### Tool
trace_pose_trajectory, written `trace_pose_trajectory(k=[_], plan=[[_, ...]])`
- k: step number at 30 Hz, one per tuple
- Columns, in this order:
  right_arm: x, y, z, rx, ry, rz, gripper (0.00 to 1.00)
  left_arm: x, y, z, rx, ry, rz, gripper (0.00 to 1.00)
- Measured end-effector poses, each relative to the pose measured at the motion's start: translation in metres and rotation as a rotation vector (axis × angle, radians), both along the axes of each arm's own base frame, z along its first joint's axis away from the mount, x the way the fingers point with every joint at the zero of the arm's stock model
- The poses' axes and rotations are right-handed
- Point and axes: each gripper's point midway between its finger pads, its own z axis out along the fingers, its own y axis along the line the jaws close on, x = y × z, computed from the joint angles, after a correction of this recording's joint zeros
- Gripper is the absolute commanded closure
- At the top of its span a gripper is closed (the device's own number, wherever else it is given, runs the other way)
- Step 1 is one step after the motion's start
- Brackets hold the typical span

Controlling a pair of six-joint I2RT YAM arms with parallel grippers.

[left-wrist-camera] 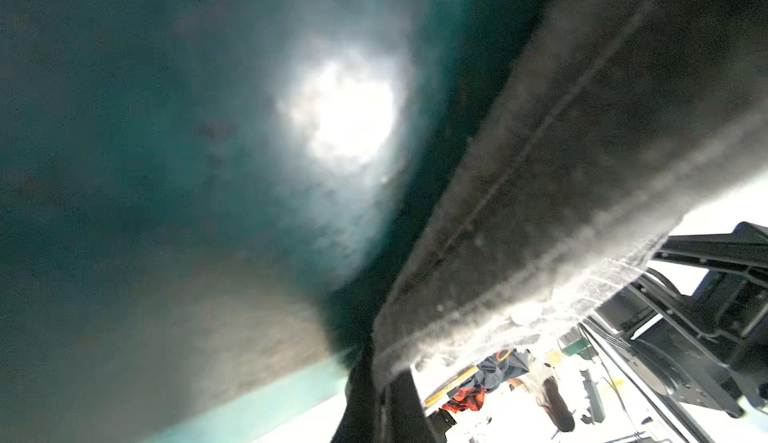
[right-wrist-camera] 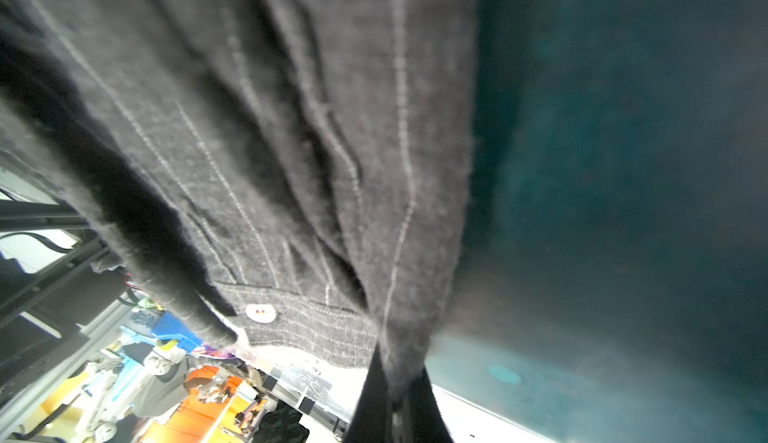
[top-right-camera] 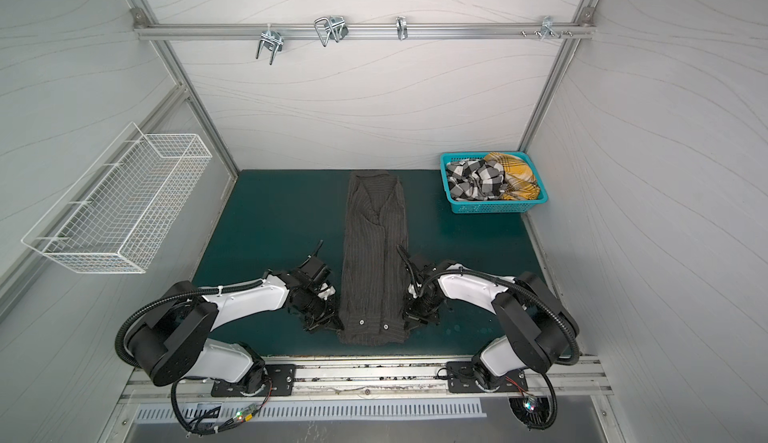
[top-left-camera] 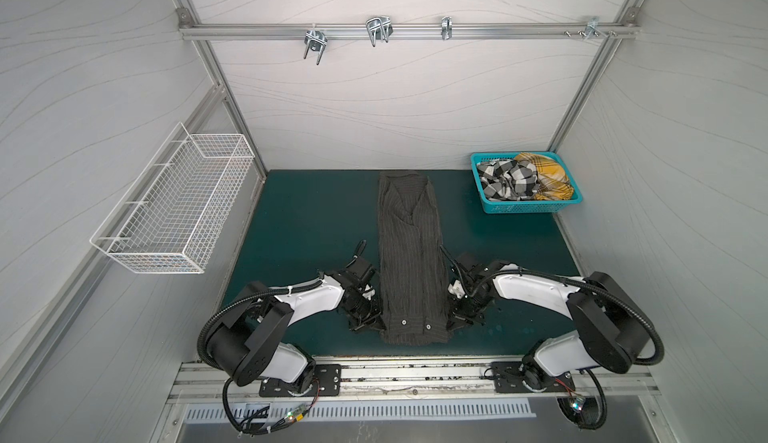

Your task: Fold and stack the long sleeve shirts

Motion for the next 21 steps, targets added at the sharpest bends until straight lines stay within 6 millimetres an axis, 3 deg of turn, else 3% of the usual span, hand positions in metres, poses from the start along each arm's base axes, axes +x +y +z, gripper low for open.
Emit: trace_pose_trajectory(k=[9,15,21], plan=[[-0.015,0.003,0.039,0.072,-0.079,-0.001,1.0,-0.018,0.014,0.022,0.0,-0.041,-0.003,1.0],[-0.034,-0.005,0.038,0.063,-0.062,-0.015,1.0,-0.032,0.016,0.025,-0.011,-0.016,-0.022,1.0],[-0.036,-0.006,0.04,0.056,-0.051,-0.025,1.0,-0.035,0.013,0.029,-0.033,-0.015,-0.033,1.0]])
